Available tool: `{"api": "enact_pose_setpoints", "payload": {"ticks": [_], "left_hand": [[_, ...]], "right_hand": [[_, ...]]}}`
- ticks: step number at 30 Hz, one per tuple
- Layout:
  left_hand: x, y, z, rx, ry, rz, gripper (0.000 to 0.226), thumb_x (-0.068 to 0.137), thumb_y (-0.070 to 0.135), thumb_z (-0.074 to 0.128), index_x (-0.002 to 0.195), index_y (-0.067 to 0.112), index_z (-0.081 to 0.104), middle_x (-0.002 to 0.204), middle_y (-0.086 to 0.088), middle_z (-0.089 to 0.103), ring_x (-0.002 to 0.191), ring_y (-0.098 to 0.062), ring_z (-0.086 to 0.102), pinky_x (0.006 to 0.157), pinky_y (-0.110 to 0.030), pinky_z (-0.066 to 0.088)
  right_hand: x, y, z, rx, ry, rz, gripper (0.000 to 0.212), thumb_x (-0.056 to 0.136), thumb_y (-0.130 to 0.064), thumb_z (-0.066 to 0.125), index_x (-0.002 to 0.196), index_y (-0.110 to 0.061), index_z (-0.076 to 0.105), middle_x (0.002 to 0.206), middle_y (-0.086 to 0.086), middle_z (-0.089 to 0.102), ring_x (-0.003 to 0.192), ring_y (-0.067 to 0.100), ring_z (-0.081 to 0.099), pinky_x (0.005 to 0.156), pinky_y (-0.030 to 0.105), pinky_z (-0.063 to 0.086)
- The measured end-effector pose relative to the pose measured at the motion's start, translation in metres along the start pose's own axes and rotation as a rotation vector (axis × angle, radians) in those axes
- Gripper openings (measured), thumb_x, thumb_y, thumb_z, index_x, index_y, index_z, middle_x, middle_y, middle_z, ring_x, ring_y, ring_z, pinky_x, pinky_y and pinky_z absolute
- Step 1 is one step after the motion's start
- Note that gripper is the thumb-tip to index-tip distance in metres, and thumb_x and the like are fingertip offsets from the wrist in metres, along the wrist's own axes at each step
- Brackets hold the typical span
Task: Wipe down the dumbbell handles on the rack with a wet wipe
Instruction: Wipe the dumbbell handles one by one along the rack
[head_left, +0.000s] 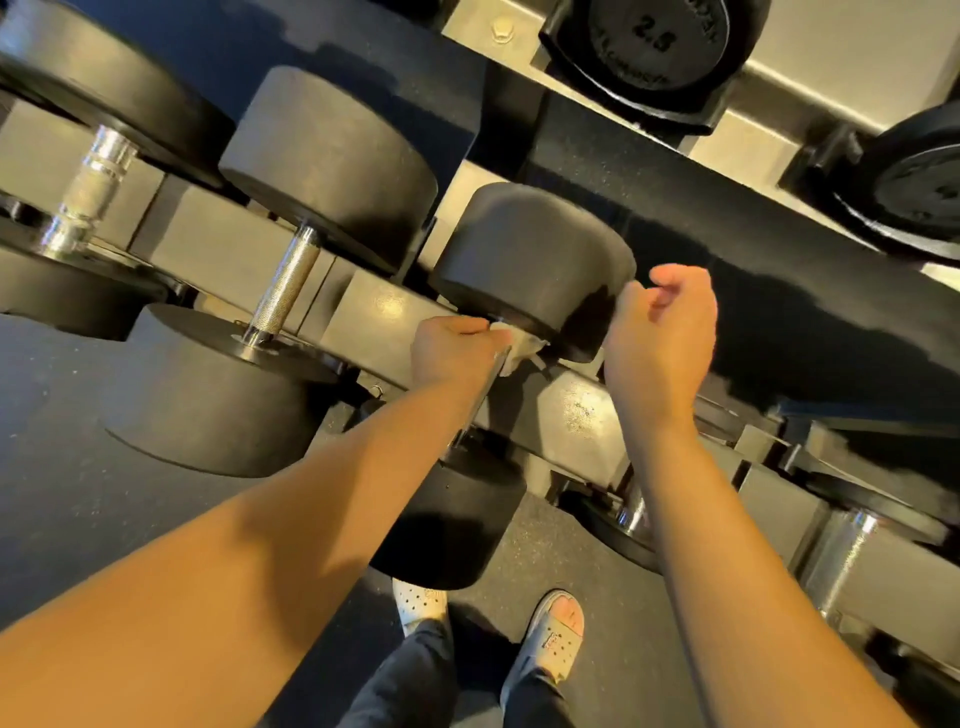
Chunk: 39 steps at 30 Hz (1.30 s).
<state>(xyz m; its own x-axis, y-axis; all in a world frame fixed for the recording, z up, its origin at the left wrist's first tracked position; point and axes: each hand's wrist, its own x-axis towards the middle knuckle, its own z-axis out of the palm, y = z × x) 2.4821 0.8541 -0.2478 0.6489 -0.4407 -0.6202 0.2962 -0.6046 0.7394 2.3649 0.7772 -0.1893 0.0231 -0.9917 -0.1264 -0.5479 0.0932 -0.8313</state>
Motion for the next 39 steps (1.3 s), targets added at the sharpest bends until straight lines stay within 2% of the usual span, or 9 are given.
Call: {"api": "enact_pose_setpoints", "payload": {"ticks": [4,10,15,18,22,26,29,36,39], "left_hand": [[0.006,0.006,0.004,-0.155,-0.027,-0.178,0.012,0.087,0.011,0.079,0.082,0.02,0.072,0.078,-0.001,0.071,0.081,-0.019,0.07,0.08,-0.034,0.06],[0.035,0.006,-0.003,-0.237,-0.159,-0.413,0.012,0.1,0.017,0.06,0.1,0.008,0.068,0.068,-0.009,0.063,0.056,-0.021,0.059,0.047,-0.022,0.048],[0.049,0.01,-0.011,-0.205,-0.464,-0.569,0.022,0.103,0.018,0.053,0.106,0.006,0.071,0.09,-0.012,0.076,0.079,-0.023,0.072,0.069,-0.034,0.059],[0.047,0.009,-0.012,-0.041,-0.252,-0.379,0.018,0.099,0.013,0.058,0.082,0.015,0.064,0.079,-0.005,0.062,0.071,-0.018,0.059,0.064,-0.031,0.052],[0.022,0.002,-0.015,-0.092,-0.023,-0.167,0.031,0.094,0.003,0.059,0.068,0.017,0.068,0.081,-0.012,0.067,0.077,-0.022,0.061,0.081,-0.038,0.058],[-0.008,0.004,-0.02,-0.079,-0.013,0.057,0.025,0.097,0.004,0.059,0.101,0.02,0.078,0.096,0.007,0.072,0.093,-0.005,0.065,0.076,-0.014,0.05],[-0.013,0.003,-0.02,-0.141,-0.118,0.041,0.029,0.092,-0.003,0.063,0.111,0.017,0.071,0.098,0.001,0.072,0.094,-0.009,0.068,0.086,-0.024,0.057],[0.002,-0.001,-0.018,0.082,0.011,0.128,0.024,0.092,-0.001,0.064,0.087,0.022,0.061,0.09,0.001,0.065,0.087,-0.009,0.063,0.073,-0.017,0.047],[0.013,-0.006,-0.013,0.232,0.045,0.226,0.022,0.091,0.002,0.063,0.077,0.019,0.065,0.083,-0.004,0.065,0.081,-0.014,0.064,0.074,-0.026,0.054]], "right_hand": [[0.041,-0.026,0.053,-0.165,-0.087,0.209,0.059,0.103,-0.048,0.048,0.152,-0.018,0.034,0.15,0.006,0.042,0.136,0.026,0.04,0.111,0.044,0.04],[0.033,-0.019,0.081,-0.21,0.111,0.119,0.054,0.103,-0.05,0.039,0.146,-0.017,0.045,0.145,0.004,0.048,0.132,0.023,0.041,0.108,0.042,0.041],[0.036,-0.019,0.081,-0.206,0.098,0.116,0.05,0.102,-0.05,0.037,0.137,-0.018,0.051,0.138,0.004,0.051,0.127,0.023,0.043,0.106,0.047,0.043],[0.036,-0.019,0.081,-0.218,0.102,0.117,0.049,0.101,-0.05,0.035,0.131,-0.017,0.054,0.132,0.004,0.053,0.122,0.023,0.044,0.104,0.048,0.045],[0.037,-0.019,0.082,-0.218,0.1,0.129,0.046,0.1,-0.049,0.036,0.127,-0.017,0.055,0.13,0.003,0.053,0.121,0.023,0.044,0.102,0.048,0.045],[0.038,-0.018,0.082,-0.223,0.094,0.128,0.044,0.1,-0.05,0.036,0.124,-0.018,0.054,0.128,0.003,0.052,0.12,0.022,0.043,0.102,0.048,0.045],[0.037,-0.016,0.082,-0.227,0.086,0.116,0.043,0.1,-0.051,0.035,0.121,-0.019,0.054,0.125,0.002,0.052,0.118,0.022,0.042,0.101,0.048,0.045],[0.038,-0.016,0.082,-0.241,0.083,0.111,0.04,0.102,-0.05,0.036,0.122,-0.02,0.053,0.127,0.002,0.051,0.119,0.02,0.043,0.102,0.046,0.045],[0.038,-0.016,0.082,-0.246,0.081,0.109,0.039,0.103,-0.049,0.036,0.122,-0.02,0.052,0.128,0.002,0.051,0.119,0.02,0.042,0.102,0.045,0.044]]}}
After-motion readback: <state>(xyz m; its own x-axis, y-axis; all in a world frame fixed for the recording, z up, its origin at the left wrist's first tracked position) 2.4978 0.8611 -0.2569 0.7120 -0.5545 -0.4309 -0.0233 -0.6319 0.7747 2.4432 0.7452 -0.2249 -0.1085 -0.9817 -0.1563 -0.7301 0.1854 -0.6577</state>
